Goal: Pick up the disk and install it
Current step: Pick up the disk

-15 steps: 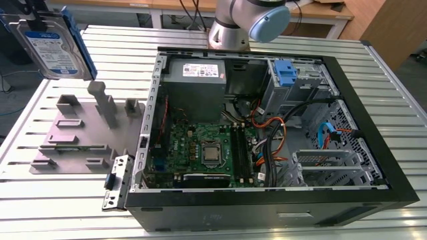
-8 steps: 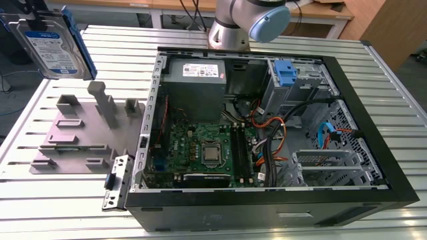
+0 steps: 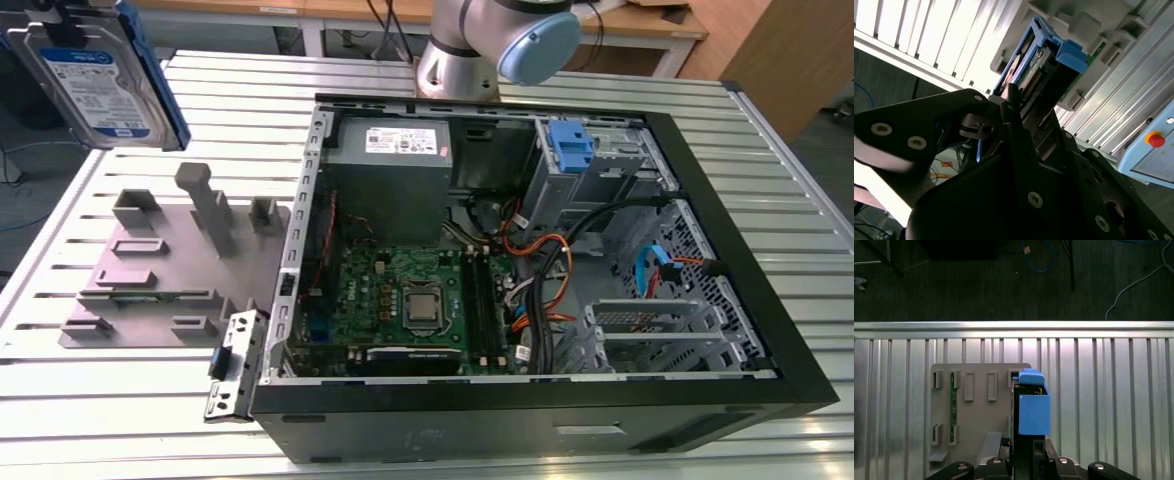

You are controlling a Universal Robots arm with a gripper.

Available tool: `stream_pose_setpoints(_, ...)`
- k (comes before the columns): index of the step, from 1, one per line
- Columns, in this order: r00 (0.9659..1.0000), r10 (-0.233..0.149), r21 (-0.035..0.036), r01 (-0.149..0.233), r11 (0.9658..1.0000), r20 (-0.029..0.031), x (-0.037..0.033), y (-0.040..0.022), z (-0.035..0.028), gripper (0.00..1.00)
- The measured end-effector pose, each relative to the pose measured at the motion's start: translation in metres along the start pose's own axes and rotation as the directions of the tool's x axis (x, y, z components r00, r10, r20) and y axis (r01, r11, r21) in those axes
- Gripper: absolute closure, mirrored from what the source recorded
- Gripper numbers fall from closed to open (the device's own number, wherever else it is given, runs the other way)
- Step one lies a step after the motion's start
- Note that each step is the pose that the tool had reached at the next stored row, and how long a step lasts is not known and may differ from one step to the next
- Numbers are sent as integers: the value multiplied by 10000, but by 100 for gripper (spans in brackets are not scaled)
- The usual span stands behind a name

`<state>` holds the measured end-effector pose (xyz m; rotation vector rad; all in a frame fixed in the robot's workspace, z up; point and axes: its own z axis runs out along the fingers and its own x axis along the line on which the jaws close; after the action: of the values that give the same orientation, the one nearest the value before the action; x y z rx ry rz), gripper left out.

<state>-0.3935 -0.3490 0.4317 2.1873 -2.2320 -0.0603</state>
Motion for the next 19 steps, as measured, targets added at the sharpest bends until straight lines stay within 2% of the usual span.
stream_pose_setpoints(4, 10000, 1, -2, -1, 10000, -1, -6, 4, -96, 65)
stream_pose_setpoints(7, 10000, 1, 0, -1, 10000, 0, -7, 6, -130, 65)
stream_pose_setpoints(19, 10000, 1, -1, -1, 10000, 0, -8, 6, -137, 65)
